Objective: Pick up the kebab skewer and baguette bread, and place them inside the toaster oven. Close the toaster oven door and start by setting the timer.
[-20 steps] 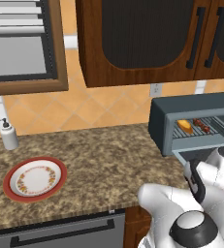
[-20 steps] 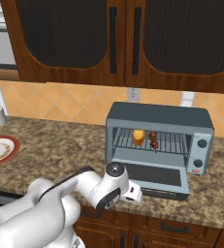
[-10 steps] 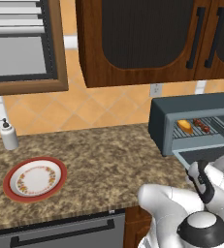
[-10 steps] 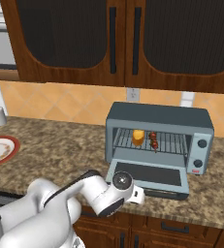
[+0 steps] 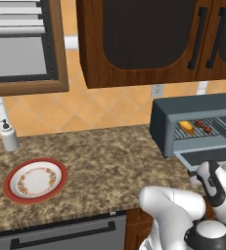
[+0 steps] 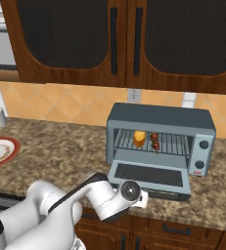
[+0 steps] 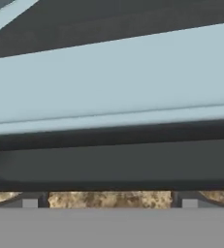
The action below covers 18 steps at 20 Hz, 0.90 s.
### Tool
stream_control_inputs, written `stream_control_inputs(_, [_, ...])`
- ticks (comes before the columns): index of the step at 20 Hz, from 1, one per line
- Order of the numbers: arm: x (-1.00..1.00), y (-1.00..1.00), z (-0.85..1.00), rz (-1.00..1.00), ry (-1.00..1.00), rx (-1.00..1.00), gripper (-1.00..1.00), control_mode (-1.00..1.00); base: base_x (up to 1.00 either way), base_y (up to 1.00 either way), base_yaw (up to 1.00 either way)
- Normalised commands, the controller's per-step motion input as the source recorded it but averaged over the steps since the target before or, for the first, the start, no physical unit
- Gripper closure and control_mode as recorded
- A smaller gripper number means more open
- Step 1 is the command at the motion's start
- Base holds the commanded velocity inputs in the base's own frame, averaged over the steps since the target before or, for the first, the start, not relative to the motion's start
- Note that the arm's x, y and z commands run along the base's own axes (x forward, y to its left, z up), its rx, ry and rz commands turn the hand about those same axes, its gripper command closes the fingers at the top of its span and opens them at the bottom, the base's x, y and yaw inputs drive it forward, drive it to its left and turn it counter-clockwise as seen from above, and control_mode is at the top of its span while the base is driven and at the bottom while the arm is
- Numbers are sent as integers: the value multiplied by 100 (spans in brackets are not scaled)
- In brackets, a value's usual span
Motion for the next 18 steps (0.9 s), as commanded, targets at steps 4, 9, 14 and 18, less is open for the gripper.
stream_control_inputs(4, [54,0,47,-12,-26,0,-100,-100,0,0,0])
stream_control_inputs(9, [53,0,60,-14,-23,0,-100,-100,0,0,0])
stream_control_inputs(14, [68,8,68,-17,-20,-1,-100,-100,0,0,0])
stream_control_inputs(18, [76,16,48,-16,-10,-7,-100,-100,0,0,0])
